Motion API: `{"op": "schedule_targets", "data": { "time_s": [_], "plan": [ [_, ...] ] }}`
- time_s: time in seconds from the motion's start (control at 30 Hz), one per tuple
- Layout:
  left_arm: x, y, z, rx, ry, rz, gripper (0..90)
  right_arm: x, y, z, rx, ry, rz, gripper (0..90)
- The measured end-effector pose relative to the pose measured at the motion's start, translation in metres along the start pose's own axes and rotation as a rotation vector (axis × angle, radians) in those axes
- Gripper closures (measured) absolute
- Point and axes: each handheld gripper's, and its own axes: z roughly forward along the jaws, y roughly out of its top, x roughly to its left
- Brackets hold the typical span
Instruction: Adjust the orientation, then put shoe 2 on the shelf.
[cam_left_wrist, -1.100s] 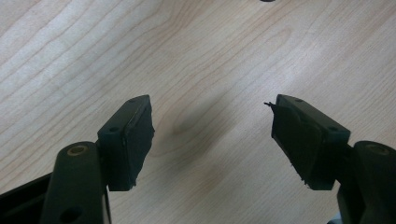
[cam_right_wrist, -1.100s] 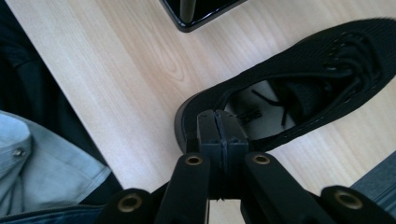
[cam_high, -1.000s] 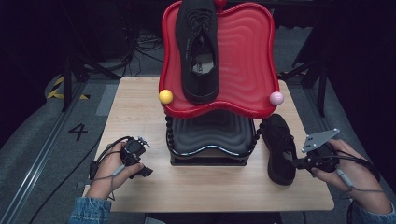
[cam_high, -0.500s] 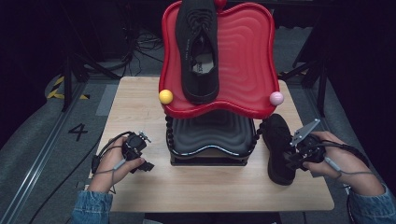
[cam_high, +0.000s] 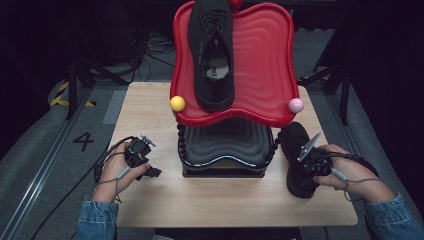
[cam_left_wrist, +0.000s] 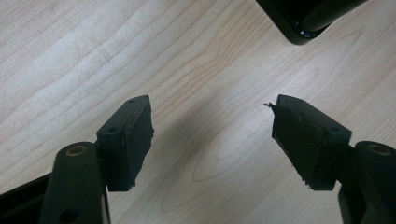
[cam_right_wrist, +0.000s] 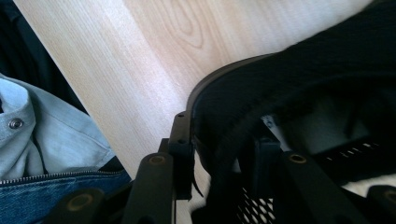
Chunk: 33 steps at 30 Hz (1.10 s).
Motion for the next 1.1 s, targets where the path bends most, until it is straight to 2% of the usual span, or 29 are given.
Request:
{"op": "schedule_targets", "data": {
  "time_s": [0.03, 0.1, 0.13, 0.17, 0.23, 0.3, 0.37, 0.5, 0.53, 0.67, 0.73, 0.8, 0.83, 0.93, 0.97, 1.0, 1.1],
  "plan": [
    [0.001, -0.001, 0.000, 0.003, 0.017, 0.000, 28.9, 0.001, 0.002, 0.003, 0.008, 0.003, -0.002, 70.0],
    [0.002, -0.002, -0.001, -0.001, 0.023, -0.003, 28.0, 0.000, 0.004, 0.007, 0.031, -0.018, -0.012, 71.0],
    [0.003, -0.003, -0.001, 0.002, 0.026, -0.006, 27.9, 0.000, 0.004, 0.009, 0.032, -0.005, -0.008, 71.7],
    [0.004, -0.003, -0.002, 0.001, 0.033, -0.005, 27.6, -0.001, 0.005, 0.012, 0.047, -0.015, -0.012, 72.2],
    [0.005, -0.004, -0.002, 0.003, 0.044, -0.005, 27.9, -0.002, 0.006, 0.016, 0.059, -0.006, -0.016, 73.1],
    [0.005, -0.006, -0.001, 0.007, 0.046, -0.021, 28.4, -0.002, 0.006, 0.017, 0.063, -0.007, -0.019, 74.2],
    [0.006, -0.008, -0.001, 0.009, 0.051, -0.017, 28.5, -0.003, 0.007, 0.021, 0.082, 0.008, -0.023, 77.8],
    [0.008, -0.012, -0.001, -0.001, 0.027, -0.024, 29.4, -0.004, 0.006, 0.024, 0.087, 0.040, -0.013, 82.7],
    [0.009, -0.013, -0.002, 0.000, 0.045, -0.014, 29.8, -0.004, 0.006, 0.023, 0.083, 0.043, -0.021, 83.8],
    [0.010, -0.017, -0.002, -0.015, 0.034, -0.031, 30.1, -0.004, 0.006, 0.022, 0.076, 0.043, -0.033, 85.3],
    [0.010, -0.018, -0.004, -0.024, 0.041, -0.024, 30.3, -0.002, 0.007, 0.022, 0.075, 0.039, -0.029, 85.7],
    [0.009, -0.019, -0.004, -0.029, 0.030, -0.027, 30.3, -0.002, 0.007, 0.021, 0.079, 0.041, -0.035, 85.7],
    [0.009, -0.019, -0.004, -0.030, 0.045, -0.019, 30.3, -0.001, 0.008, 0.019, 0.079, 0.044, -0.029, 85.6],
    [0.008, -0.019, -0.004, -0.027, 0.044, -0.019, 30.3, 0.001, 0.009, 0.012, 0.069, 0.052, -0.028, 85.3],
    [0.008, -0.019, -0.004, -0.028, 0.044, -0.021, 30.3, 0.002, 0.009, 0.009, 0.064, 0.069, -0.020, 85.3],
    [0.007, -0.019, -0.004, -0.027, 0.031, -0.024, 30.3, 0.003, 0.009, 0.007, 0.065, 0.062, -0.027, 85.2],
    [0.006, -0.019, -0.005, -0.031, 0.029, -0.022, 30.2, 0.006, 0.010, -0.006, 0.057, 0.042, -0.030, 85.1]
  ]
}}
